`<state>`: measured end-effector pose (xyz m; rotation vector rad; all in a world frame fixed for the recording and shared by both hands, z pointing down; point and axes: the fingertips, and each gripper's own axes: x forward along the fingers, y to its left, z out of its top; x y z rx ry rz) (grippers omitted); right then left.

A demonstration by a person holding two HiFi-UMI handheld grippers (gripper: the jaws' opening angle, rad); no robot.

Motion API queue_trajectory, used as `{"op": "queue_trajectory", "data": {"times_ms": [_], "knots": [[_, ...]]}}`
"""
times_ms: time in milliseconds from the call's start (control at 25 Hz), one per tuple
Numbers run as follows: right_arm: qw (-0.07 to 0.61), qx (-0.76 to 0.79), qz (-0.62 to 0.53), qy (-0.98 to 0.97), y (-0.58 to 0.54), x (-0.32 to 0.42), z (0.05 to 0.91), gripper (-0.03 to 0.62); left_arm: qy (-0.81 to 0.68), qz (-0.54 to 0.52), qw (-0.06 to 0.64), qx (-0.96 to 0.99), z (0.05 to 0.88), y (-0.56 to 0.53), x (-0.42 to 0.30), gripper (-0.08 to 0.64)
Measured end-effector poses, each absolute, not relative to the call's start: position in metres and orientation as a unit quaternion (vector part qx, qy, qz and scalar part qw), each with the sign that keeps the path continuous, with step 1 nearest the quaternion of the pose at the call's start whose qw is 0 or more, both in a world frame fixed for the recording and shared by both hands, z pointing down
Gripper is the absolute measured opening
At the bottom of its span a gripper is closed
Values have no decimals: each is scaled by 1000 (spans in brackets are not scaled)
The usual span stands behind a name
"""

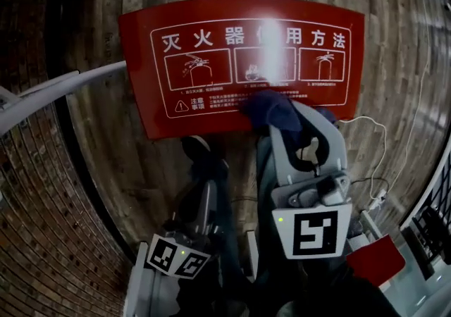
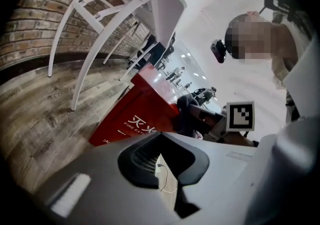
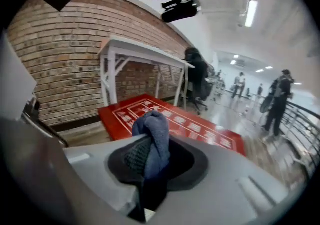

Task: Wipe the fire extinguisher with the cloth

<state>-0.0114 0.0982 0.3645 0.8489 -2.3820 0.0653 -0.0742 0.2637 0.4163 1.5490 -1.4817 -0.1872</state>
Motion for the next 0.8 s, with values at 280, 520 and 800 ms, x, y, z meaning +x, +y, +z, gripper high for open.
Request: {"op": "queue_trajectory", "data": {"times_ms": [280,520,800], "knots": [[355,213,-12,-910,93,-14,373,67,-591,-6,437,678,407,244,-70,5],[378,355,1,-855,21,78,367,67,-587,-14,442,678,403,243,-71,5],[385,161,-3,-909,96,-58,373,67,-610,11,442,657,385,244,-87,5]]}}
